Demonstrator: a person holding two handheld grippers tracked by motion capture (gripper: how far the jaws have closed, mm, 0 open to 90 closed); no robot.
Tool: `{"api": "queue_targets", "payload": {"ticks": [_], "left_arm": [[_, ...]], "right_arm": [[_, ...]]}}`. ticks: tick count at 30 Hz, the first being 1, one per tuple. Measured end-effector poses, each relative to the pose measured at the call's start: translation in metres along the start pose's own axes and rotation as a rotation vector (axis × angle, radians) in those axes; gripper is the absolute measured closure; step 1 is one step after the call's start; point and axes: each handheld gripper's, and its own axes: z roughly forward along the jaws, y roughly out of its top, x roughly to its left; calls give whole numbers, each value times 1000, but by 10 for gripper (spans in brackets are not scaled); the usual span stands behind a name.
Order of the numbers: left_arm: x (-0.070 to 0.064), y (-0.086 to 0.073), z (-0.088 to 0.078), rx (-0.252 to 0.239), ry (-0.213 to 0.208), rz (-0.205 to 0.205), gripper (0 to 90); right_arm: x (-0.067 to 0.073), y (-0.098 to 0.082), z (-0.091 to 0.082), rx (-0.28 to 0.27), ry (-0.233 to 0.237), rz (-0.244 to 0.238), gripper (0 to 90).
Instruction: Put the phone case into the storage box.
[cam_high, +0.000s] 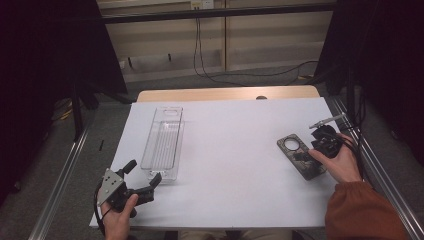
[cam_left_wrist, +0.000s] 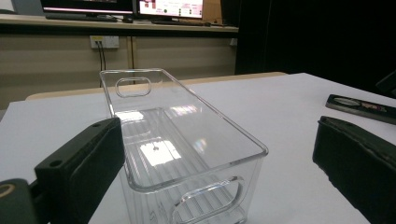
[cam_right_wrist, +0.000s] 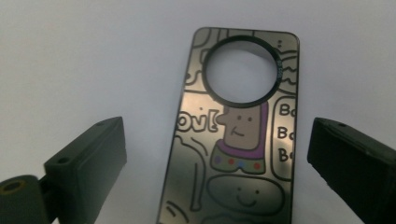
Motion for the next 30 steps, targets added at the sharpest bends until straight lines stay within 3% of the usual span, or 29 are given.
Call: {"api": "queue_targets", "payload": {"ticks": [5,8,11,12,16,25,30], "left_arm": [[0,0,-1,0,7,3,24],[1,0,-1,1,11,6,24],[0,0,-1,2,6,8,24],[0,1,-1,-1,11,6,24],[0,1,-1,4,4,8,24],[0,1,-2,-2,-2,6,24],[0,1,-1,-4,-6,7,24]], "right_arm": [[-6,1,10,44,4,35,47],[-7,-1,15,50,6,16,51],[-6,-2,17,70,-22,3,55],[-4,-2,18,73,-20,17,54],[-4,-4,25,92,-26,-22,56],[1,-5,34,144,-66,-31,46],[1,-6,34,145,-76,-23,52]]}}
